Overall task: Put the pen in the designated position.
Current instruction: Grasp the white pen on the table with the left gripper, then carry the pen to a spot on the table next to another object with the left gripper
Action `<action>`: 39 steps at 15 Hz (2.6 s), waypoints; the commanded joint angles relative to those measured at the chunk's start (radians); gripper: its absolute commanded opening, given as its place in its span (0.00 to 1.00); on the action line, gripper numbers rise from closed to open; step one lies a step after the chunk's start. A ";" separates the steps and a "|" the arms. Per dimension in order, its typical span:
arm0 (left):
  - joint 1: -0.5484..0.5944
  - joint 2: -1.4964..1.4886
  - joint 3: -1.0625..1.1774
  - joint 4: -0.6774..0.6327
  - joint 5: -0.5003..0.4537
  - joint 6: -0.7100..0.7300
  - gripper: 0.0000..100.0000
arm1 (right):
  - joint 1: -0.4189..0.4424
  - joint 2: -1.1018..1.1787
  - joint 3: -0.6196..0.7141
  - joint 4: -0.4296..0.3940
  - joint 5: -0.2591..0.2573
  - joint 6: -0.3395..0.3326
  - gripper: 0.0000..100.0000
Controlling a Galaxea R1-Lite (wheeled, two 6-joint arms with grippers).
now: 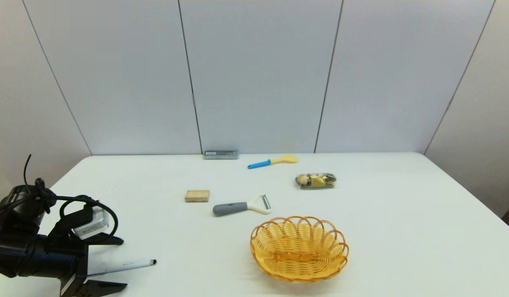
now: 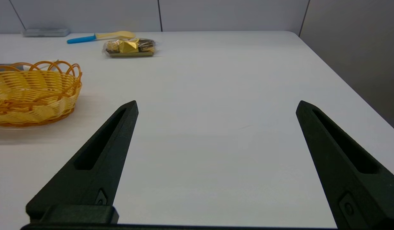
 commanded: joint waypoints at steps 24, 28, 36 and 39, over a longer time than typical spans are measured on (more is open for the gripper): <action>0.000 -0.091 -0.002 0.006 -0.020 -0.014 0.00 | 0.001 0.001 0.002 0.000 0.000 0.001 1.00; -0.003 -0.104 -0.071 0.006 -0.046 -0.024 0.00 | 0.000 0.001 0.002 0.000 0.000 0.001 1.00; -0.163 -0.094 -0.241 0.004 -0.106 -0.171 0.00 | 0.001 0.001 0.002 0.000 0.000 0.001 1.00; -0.233 -0.061 -0.293 0.006 -0.107 -0.185 0.00 | 0.001 0.001 0.002 0.000 0.000 -0.001 1.00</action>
